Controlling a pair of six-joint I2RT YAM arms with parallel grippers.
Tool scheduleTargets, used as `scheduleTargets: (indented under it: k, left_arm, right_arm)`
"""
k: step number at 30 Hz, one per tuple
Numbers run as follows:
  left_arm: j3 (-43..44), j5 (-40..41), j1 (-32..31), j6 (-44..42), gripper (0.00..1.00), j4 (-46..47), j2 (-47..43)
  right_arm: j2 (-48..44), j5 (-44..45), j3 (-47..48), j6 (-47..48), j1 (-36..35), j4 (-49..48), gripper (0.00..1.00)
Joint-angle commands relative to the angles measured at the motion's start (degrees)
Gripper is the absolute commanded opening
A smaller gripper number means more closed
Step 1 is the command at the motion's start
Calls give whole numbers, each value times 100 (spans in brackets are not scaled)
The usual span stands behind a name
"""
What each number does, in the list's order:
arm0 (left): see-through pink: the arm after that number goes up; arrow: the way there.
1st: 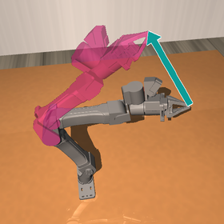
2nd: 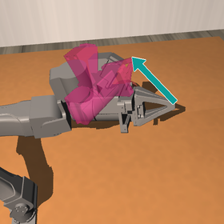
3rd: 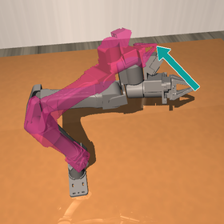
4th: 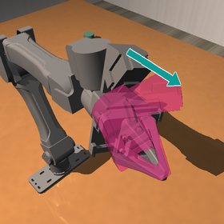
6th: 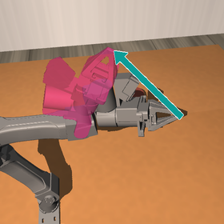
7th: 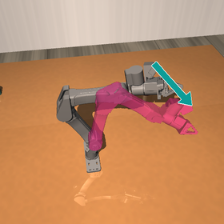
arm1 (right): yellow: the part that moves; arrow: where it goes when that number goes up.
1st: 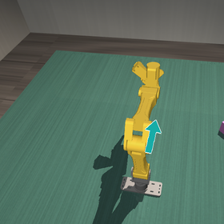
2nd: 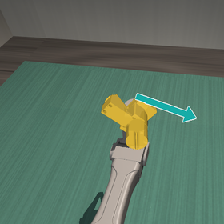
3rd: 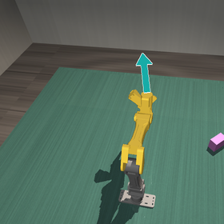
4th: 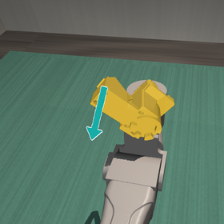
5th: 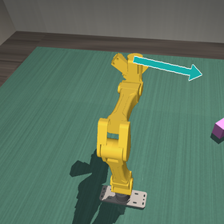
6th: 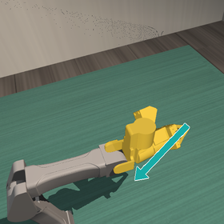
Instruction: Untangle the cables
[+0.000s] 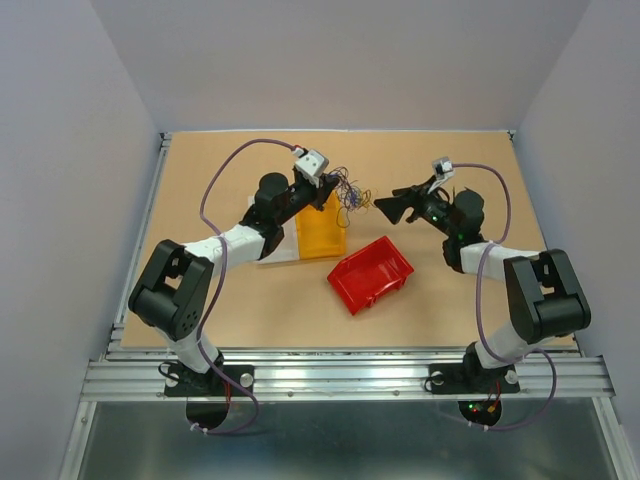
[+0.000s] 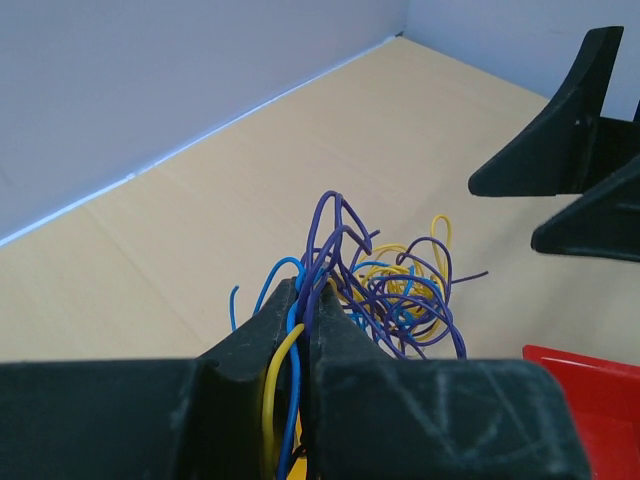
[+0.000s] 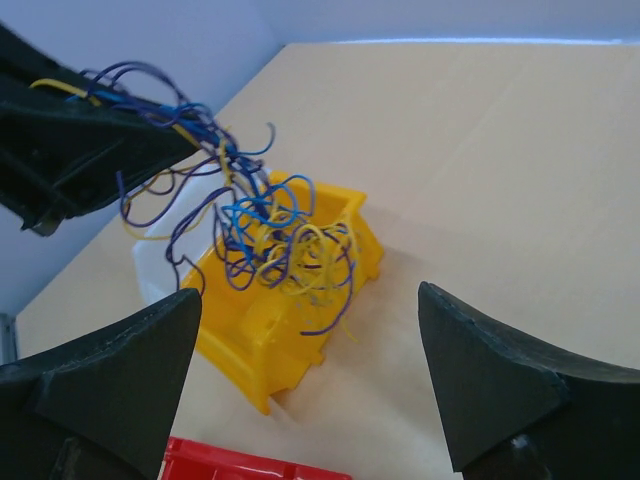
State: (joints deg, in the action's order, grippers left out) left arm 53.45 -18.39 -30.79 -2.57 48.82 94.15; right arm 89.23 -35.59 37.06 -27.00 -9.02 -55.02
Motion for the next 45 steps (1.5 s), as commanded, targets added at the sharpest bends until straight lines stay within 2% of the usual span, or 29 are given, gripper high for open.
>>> scheduleTargets:
  k: [1,7,9,10,13,14,15,16,17,20,21,24,25,28,29,32,36,41,43,44,45]
  left_arm:
    - [289,-226,-59,11,0,242,-81]
    - [271,-235,-94,-24,0,216,-125]
    - [262,-244,-103,-16,0,216,-134]
    - [262,-252,-103,-16,0,216,-142]
    - [245,-261,-103,-7,0,207,-160]
    - [245,-261,-103,-24,0,207,-177]
    - [245,-270,-94,-7,0,198,-195]
    - [227,-270,-103,-7,0,198,-195]
    - [227,-270,-103,-7,0,190,-230]
    - [210,-253,-112,-7,0,181,-265]
    - [201,-218,-112,-7,0,181,-283]
    - [183,62,-103,45,0,172,-327]
    - [166,490,-94,46,0,163,-353]
    - [87,1247,-42,64,0,224,-432]
    - [34,1398,-24,63,0,294,-519]
    - [-256,1795,11,107,0,698,-696]
    - [-371,2260,20,125,0,849,-749]
    - [-362,2314,38,107,0,866,-705]
    - [-371,1920,38,64,0,893,-705]
    - [-379,1649,38,55,0,893,-705]
    - [-379,1220,38,55,0,901,-696]
  right_arm:
    - [-38,-431,82,512,-407,-448,93]
    - [261,-185,328,529,-610,-448,87]
    - [366,-176,407,530,-663,-448,80]
    - [402,-167,442,530,-672,-448,71]
    - [490,-132,504,503,-715,-430,65]
    - [507,-106,513,494,-716,-413,60]
    - [516,-19,539,468,-724,-386,40]
    - [508,26,548,442,-724,-386,40]
    - [481,96,548,416,-724,-325,22]
    - [333,482,461,389,-724,-263,1]
    - [280,622,425,371,-724,-246,1]
    - [34,1789,337,310,-716,183,0]
    - [-37,2741,346,284,-707,403,1]
    - [-222,4712,460,-198,-498,1588,0]
    - [-248,4859,425,-339,-357,1870,1]
    - [-266,4825,39,-1312,521,1917,1]
    - [-231,4974,-348,-1807,1444,1934,0]
    - [-397,5467,-542,-2002,1578,2022,0]
    - [-485,5152,-507,-1731,1578,1996,1]
    - [-546,4445,-550,-1425,1578,1682,3]
    - [-573,3681,-638,-1343,1578,1418,11]
